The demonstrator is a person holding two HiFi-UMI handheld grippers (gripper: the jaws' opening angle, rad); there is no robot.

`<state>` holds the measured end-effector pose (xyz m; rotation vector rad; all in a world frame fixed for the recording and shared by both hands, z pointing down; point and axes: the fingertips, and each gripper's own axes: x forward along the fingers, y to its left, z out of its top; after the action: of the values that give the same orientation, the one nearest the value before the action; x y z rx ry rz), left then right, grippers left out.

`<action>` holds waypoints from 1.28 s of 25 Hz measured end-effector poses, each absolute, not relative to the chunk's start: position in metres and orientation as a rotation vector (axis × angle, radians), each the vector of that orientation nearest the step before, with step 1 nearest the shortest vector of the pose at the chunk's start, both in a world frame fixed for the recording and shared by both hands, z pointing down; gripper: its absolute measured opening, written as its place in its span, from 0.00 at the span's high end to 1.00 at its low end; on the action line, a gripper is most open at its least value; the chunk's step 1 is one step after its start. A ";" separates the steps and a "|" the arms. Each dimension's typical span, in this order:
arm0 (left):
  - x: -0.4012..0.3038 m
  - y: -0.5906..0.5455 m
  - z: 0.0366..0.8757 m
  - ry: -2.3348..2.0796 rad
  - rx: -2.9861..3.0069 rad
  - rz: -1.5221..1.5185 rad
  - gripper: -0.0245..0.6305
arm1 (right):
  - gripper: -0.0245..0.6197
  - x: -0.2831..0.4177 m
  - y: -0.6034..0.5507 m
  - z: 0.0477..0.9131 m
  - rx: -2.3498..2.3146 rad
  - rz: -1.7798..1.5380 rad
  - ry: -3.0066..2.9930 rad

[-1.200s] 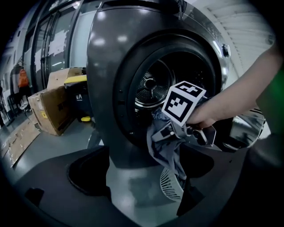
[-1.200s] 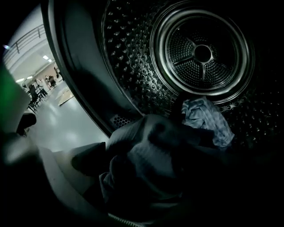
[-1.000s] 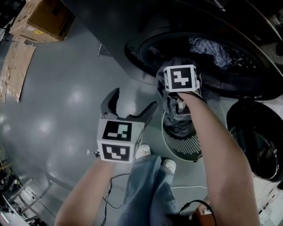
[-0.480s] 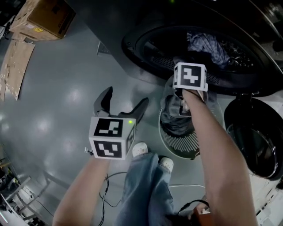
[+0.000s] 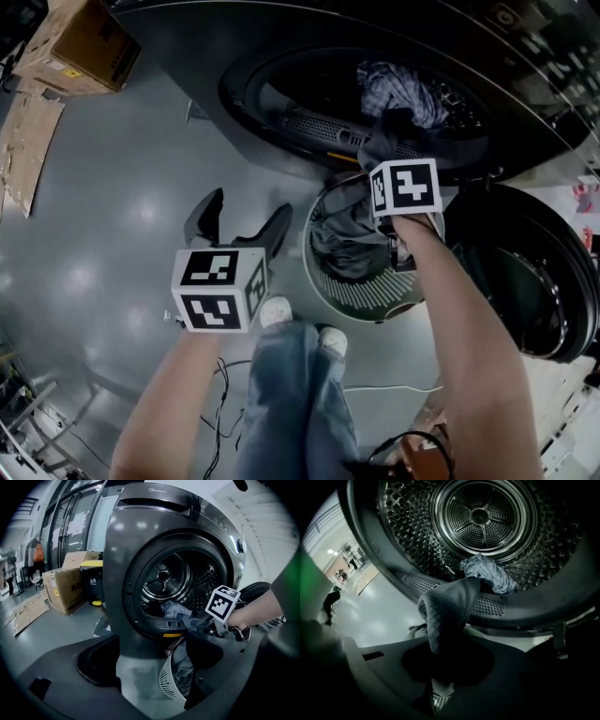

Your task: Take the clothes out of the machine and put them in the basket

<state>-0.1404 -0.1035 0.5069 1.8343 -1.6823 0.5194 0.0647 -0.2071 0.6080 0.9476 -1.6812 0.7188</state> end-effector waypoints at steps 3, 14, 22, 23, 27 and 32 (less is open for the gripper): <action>-0.124 -0.094 0.500 -1.670 1.842 0.521 0.29 | 0.89 0.084 -0.183 0.605 0.894 0.705 -1.672; -0.075 -0.066 0.472 -1.643 1.879 0.492 0.29 | 0.89 0.117 -0.093 0.587 0.676 0.770 -1.705; -0.052 -0.039 0.463 -1.634 1.893 0.507 0.30 | 0.89 0.129 -0.017 0.591 0.521 0.870 -1.673; -0.050 -0.037 0.462 -1.635 1.894 0.509 0.30 | 0.89 0.131 -0.009 0.591 0.495 0.882 -1.666; -0.045 -0.033 0.459 -1.649 1.882 0.496 0.30 | 0.89 0.138 0.008 0.589 0.409 0.924 -1.640; -0.039 -0.029 0.463 -1.650 1.870 0.489 0.30 | 0.89 0.142 -0.003 0.590 0.435 0.920 -1.634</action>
<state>-0.0389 -0.0287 0.4627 1.8698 -1.6498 0.4893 0.1425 -0.0032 0.5895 0.4353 -1.6343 0.9204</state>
